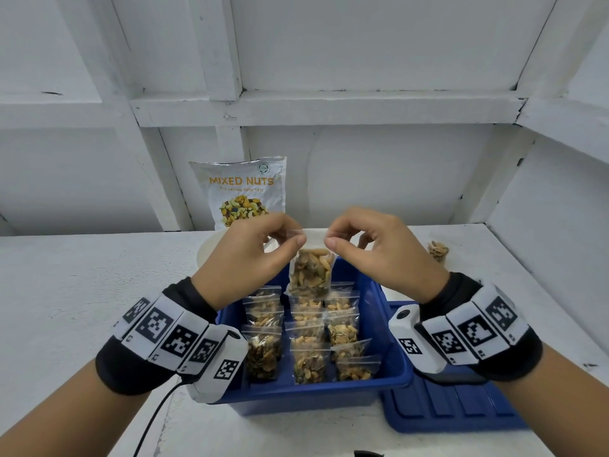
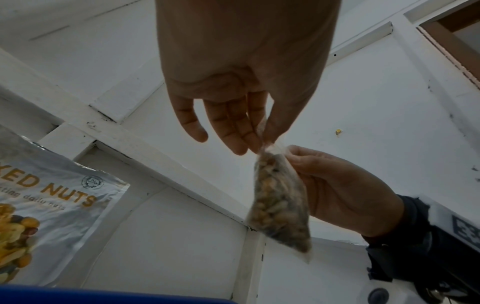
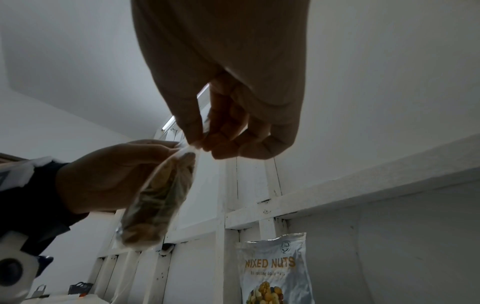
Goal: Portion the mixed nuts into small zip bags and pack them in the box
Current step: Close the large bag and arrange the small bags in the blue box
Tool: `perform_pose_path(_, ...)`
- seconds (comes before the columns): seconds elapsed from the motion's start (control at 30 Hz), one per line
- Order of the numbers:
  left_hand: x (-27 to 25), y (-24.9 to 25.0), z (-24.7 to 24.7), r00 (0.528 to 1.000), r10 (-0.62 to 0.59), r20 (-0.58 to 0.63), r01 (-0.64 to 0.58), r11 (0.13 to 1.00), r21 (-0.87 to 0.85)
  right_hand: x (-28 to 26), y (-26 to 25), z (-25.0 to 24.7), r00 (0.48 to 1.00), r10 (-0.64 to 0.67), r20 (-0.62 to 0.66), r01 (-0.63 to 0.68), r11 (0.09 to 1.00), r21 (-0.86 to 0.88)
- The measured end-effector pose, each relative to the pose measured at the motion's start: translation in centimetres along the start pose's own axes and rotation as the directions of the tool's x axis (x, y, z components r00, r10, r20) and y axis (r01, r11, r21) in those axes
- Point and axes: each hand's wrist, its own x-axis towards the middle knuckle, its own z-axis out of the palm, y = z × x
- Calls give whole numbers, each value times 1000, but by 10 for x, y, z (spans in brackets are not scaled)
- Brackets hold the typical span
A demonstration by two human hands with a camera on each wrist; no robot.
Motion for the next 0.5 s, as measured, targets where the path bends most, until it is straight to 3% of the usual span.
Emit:
perform_pose_path(0.27,-1,1,0,993,115,7,-115,988,101,-2,-2,6,1000,-3,7,3,1000,-14)
perform_pose_path(0.5,-2,4,4,990,144,-2,-141,972,186,0,-4,12,999,-31,10,31,1000,-4)
